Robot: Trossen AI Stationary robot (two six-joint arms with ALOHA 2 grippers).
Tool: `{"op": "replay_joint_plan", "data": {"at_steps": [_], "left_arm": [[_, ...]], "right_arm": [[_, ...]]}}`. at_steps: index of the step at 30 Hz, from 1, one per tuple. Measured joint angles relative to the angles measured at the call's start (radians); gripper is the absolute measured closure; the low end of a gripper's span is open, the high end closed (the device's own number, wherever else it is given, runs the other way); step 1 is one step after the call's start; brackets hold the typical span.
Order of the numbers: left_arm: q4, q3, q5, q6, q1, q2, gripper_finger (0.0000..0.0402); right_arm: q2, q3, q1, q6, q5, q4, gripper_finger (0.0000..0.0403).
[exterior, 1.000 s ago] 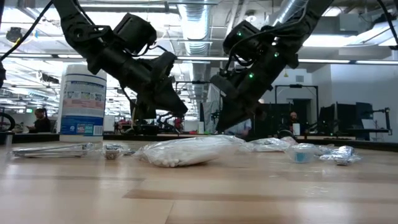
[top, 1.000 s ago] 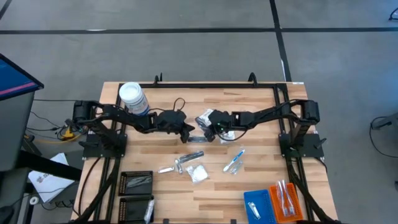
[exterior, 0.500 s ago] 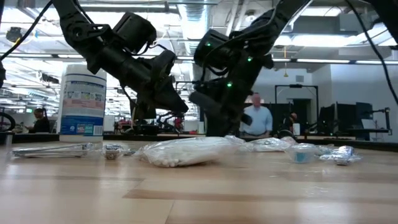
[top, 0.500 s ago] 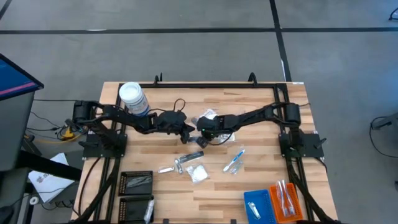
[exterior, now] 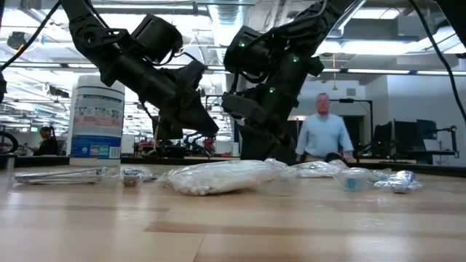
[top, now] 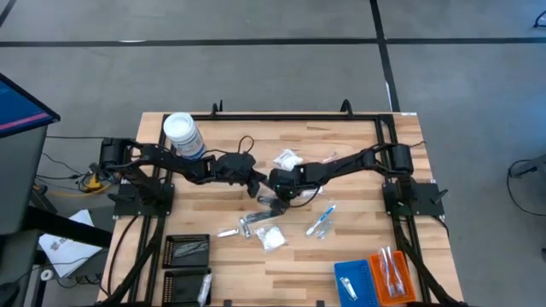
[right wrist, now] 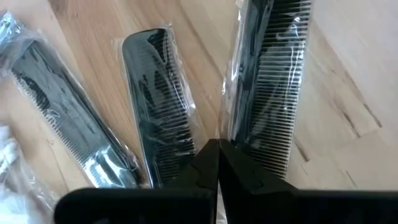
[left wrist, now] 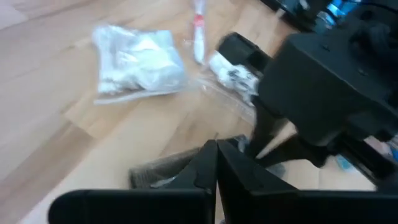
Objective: Pick & Place Travel size toiletries
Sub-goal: Put the black comb into the top black bin
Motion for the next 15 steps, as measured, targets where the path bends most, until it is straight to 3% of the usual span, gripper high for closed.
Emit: {"op": "replay_joint_plan", "data": {"at_steps": [3, 7, 12, 15], "left_arm": [[-0.002, 0.0, -0.032, -0.02, 0.015, 0.0, 0.04], [-0.021, 0.0, -0.002, -0.019, 0.037, 0.0, 0.0382], [-0.039, 0.0, 0.144, 0.034, 0.05, 0.0, 0.0312], [-0.039, 0.0, 0.181, 0.081, 0.049, 0.0, 0.0257]], "right_arm": [[0.001, 0.0, -0.007, -0.015, 0.004, -0.001, 0.0403], [0.003, 0.0, -0.003, -0.078, 0.005, -0.008, 0.0403], [-0.001, 0.001, 0.011, -0.17, 0.013, -0.069, 0.0403], [-0.002, -0.006, 0.024, -0.24, 0.047, -0.074, 0.0403]]}}
